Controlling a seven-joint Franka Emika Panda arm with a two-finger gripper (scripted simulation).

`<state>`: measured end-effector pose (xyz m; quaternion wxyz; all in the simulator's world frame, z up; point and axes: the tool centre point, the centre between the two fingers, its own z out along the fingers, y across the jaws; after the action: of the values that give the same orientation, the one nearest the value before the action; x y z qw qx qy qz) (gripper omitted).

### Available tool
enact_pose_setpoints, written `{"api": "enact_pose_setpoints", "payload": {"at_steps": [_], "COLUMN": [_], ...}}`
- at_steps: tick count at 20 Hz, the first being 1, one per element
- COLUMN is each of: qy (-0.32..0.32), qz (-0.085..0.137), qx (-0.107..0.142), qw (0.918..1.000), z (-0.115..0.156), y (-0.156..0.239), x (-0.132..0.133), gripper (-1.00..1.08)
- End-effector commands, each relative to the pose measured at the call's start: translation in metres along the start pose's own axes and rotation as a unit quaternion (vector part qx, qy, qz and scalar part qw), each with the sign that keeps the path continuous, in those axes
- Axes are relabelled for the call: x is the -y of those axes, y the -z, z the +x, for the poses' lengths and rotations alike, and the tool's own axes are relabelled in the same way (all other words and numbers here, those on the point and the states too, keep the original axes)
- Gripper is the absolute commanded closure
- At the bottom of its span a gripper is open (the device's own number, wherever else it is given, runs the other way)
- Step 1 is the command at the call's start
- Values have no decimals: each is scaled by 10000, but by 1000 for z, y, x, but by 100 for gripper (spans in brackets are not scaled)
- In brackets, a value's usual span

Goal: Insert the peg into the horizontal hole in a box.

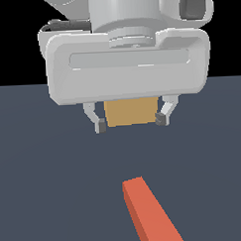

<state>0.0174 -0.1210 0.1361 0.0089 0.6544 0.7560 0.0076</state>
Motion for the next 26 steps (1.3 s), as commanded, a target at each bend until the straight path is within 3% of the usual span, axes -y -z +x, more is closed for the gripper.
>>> {"api": "enact_pose_setpoints", "payload": {"at_steps": [1, 13, 26], "qy": [116, 581, 755], "qz": [16, 85, 111], "qx": [-5, -22, -26], "qw": [9999, 9983, 9971], "z": [-24, -123, -160], "y": [-10, -53, -69], "x": [0, -11, -19], "gripper": [-92, -92, -92]}}
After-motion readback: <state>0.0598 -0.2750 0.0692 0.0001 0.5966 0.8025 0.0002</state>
